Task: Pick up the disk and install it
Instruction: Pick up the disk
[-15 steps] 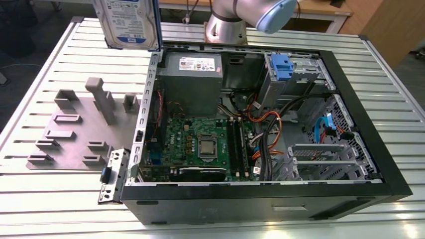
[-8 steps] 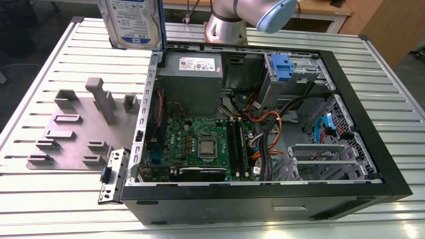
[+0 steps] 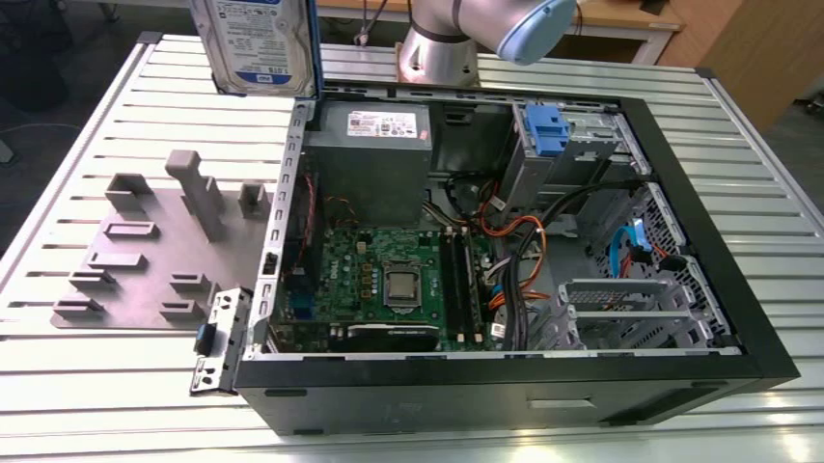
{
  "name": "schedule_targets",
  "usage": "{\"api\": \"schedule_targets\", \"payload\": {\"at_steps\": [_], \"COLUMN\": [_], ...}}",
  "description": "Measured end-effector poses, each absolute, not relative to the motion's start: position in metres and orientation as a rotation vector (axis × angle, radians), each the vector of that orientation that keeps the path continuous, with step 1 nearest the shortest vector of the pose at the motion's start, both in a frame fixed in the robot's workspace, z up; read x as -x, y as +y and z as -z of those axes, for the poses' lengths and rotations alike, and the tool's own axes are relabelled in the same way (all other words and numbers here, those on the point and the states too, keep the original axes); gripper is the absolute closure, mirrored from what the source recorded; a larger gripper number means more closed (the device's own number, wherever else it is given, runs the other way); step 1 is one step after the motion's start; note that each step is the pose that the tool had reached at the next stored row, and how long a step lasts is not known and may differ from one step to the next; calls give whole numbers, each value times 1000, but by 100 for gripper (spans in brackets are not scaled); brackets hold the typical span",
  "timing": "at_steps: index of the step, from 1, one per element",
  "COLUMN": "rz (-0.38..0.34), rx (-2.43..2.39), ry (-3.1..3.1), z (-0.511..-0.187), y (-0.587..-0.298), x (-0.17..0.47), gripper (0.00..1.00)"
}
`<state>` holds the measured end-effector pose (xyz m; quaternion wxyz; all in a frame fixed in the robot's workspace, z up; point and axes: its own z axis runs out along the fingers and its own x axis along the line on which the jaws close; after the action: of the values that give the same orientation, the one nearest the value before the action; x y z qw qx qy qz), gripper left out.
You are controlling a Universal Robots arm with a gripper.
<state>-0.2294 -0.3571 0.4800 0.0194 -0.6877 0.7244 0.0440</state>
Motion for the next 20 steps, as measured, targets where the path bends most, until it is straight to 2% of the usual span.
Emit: {"api": "schedule_targets", "payload": {"at_steps": [20], "rz": [-133], "rx": [2136], "ry": [2250], "z": [-480], "y": [-357], "x": [220], "gripper": [65]}}
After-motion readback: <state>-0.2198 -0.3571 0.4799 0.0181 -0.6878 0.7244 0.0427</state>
